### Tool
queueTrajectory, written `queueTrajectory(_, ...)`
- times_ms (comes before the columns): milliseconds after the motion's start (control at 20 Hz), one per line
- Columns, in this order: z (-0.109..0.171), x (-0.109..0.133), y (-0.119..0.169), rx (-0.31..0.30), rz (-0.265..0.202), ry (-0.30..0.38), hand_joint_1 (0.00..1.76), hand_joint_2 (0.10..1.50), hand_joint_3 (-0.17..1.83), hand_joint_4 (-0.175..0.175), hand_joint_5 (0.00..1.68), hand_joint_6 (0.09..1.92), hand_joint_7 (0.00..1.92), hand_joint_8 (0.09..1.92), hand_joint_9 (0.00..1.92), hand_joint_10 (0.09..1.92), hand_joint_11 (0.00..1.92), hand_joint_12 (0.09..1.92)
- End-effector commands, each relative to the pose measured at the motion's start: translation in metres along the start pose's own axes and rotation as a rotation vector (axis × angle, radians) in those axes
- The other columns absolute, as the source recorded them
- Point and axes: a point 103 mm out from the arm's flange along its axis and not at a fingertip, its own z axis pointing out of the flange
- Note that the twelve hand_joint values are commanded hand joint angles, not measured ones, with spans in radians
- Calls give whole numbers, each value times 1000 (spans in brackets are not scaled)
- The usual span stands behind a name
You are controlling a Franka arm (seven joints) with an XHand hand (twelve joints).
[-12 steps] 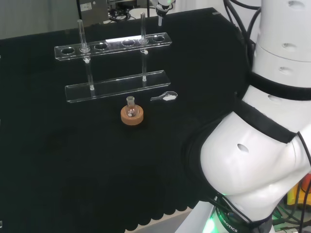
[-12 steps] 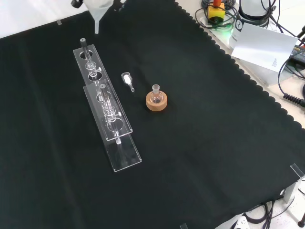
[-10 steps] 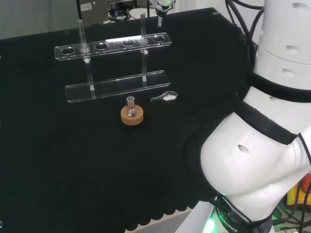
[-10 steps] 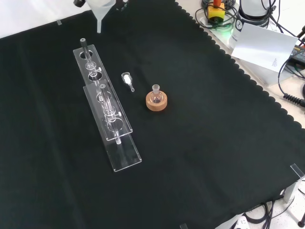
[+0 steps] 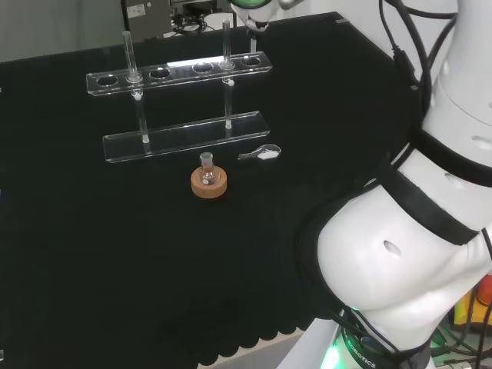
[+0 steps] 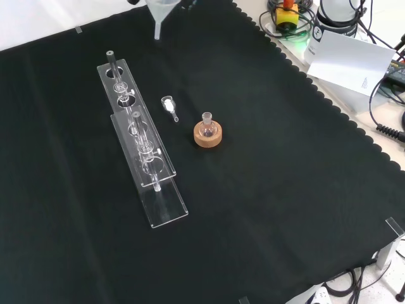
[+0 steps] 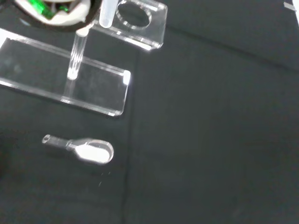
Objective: Place the funnel on the round-bottom flask.
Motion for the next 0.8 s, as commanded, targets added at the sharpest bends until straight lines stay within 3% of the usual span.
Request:
queueTrajectory(50, 22, 45, -31, 10, -32, -2, 808, 673, 634, -41, 393, 87, 293, 735, 446, 645, 229, 1372)
queueTrajectory(350, 58, 91, -23, 42, -88, -4, 810, 675, 637, -41, 398, 87, 294, 736, 459, 649, 229, 1372)
queueTrajectory(800, 80, 108, -23, 81, -117, -8, 810, 678, 642, -41, 402, 87, 299, 740, 466, 647, 230, 1373)
